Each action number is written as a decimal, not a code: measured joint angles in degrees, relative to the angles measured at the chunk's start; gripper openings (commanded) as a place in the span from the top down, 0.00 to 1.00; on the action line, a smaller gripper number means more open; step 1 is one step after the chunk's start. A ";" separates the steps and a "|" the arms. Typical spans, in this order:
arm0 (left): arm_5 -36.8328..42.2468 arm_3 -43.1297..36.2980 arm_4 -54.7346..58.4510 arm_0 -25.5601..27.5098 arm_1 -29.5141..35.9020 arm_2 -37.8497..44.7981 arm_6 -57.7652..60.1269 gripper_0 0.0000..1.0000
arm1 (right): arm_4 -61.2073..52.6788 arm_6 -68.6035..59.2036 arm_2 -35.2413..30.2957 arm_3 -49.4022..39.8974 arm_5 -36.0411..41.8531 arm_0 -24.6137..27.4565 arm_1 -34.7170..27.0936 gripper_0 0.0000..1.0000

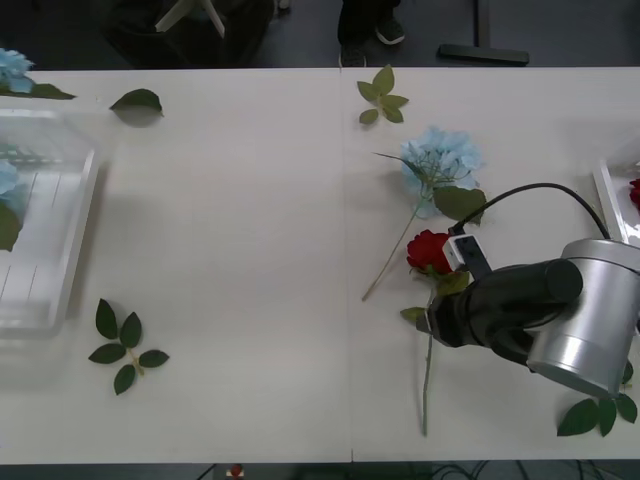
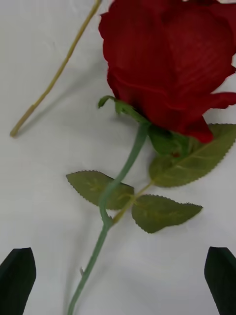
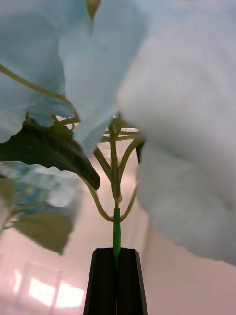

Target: Place the red flowers into the right box and the blue flowers into the left box. If a person shows an open palm, hand one flower to the person first, then continue sorting.

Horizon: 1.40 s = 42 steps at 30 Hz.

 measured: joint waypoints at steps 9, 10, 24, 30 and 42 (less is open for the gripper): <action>-16.18 12.88 -0.70 3.83 5.76 5.09 -7.26 1.00 | 1.62 -0.29 0.64 6.04 0.23 -2.51 6.32 0.00; -17.80 14.32 -0.72 4.14 5.78 5.03 -7.23 1.00 | 2.40 -0.31 1.32 6.80 0.18 -3.12 6.70 0.00; -43.46 32.51 -2.14 10.09 5.77 -2.26 -7.24 1.00 | 4.82 -3.00 6.06 13.40 -1.04 -6.07 9.31 0.00; -44.47 33.27 -2.05 11.18 5.75 -3.63 -7.24 0.64 | 4.82 -3.00 6.20 14.93 -1.04 -6.16 10.85 0.00; -35.14 30.11 -0.68 11.17 5.75 -3.60 -7.24 0.12 | 5.56 -3.03 8.18 17.21 -1.56 -8.47 11.25 0.68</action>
